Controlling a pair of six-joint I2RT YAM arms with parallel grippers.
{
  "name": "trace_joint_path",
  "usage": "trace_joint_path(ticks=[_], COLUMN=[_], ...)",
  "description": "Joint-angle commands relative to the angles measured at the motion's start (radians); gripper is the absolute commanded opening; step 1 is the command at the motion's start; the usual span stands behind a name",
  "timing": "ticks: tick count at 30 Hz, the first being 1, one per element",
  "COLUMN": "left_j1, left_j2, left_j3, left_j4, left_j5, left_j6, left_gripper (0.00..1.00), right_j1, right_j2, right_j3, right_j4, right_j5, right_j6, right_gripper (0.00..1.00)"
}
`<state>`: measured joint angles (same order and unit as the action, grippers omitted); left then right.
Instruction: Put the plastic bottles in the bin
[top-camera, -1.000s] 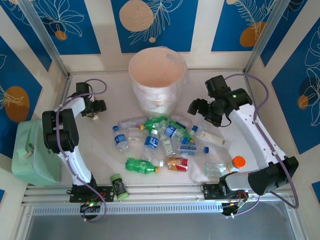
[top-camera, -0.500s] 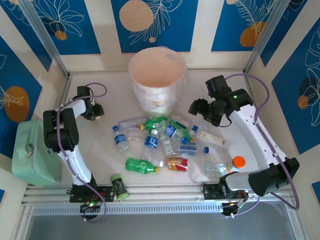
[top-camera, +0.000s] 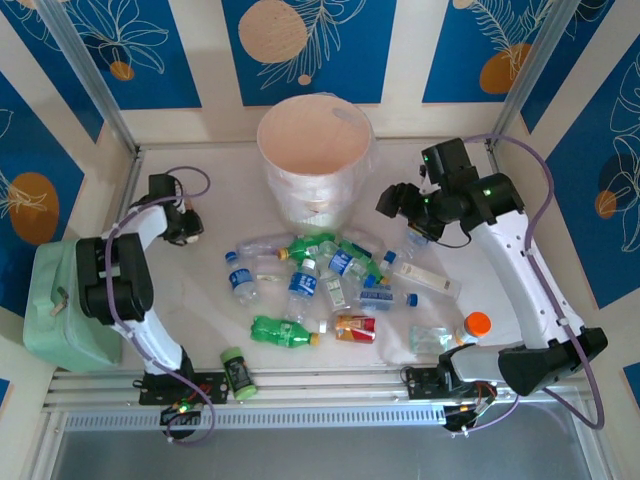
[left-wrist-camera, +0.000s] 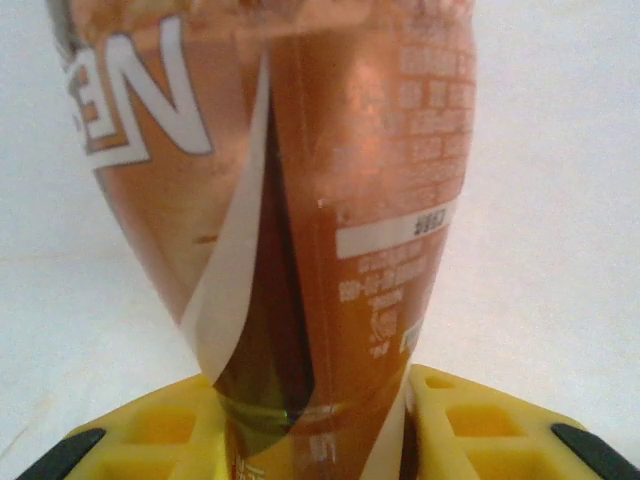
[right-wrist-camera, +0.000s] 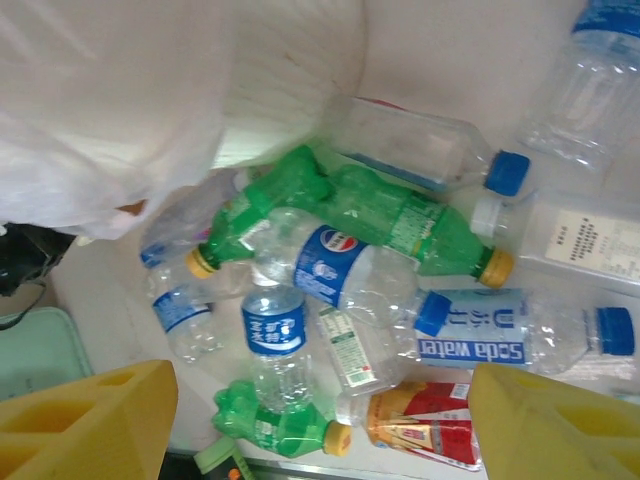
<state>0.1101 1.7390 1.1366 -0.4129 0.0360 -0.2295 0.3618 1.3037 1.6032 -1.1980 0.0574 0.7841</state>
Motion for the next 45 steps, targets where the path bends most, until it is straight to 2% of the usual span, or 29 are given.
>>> trace_joint_path(ticks=[1,7,14,18,22,25,29,32,35,45], left_j1=[-0.044,-0.207,-0.417,-0.511,-0.605,-0.633,-0.658,-0.681,-0.696,-0.718], left_j2=[-0.134,-0.361,-0.457,-0.477,-0.462,-0.435,-0.408,-0.381,-0.354,-0.357], left_j3=[0.025,0.122,0.326,0.401,0.453,0.467,0.48,0.509,0.549,0.557], left_j4=[-0.052,-0.106,-0.16,-0.138,-0.155,-0.163,-0.197,-0.263,-0.326,-0.342], left_j5=[-0.011,-0.056,-0.095,0.039,0.288,0.427,0.494,0.487,0.477,0.471], left_j6=[-0.015,-0.027,0.078,0.175,0.267,0.254,0.267,0.312,0.348,0.39], left_gripper=[0.32,0.32,0.32,0.33,0.33,0.31,0.3,0.29,0.28,0.26], right_j1=[0.011,0.027,0.079,0.089,0.105,0.114,0.097,0.094,0.094,0.096], right_j2=[0.001,0.068,0.166,0.218,0.267,0.304,0.365,0.42,0.444,0.501], right_j3=[0.078,0.237,0.469,0.576,0.661,0.74,0.847,0.927,0.933,0.925], right_j4=[-0.019,0.004,0.008,0.011,0.029,0.02,-0.03,-0.074,-0.073,-0.066], right_j5=[-0.091,-0.277,-0.401,-0.449,-0.482,-0.482,-0.463,-0.458,-0.446,-0.409], right_j6=[-0.031,-0.076,-0.106,-0.101,-0.097,-0.11,-0.109,-0.118,-0.12,-0.117], right_gripper=[0.77,0.79,0.85,0.89,0.9,0.92,0.94,0.95,0.97,0.93])
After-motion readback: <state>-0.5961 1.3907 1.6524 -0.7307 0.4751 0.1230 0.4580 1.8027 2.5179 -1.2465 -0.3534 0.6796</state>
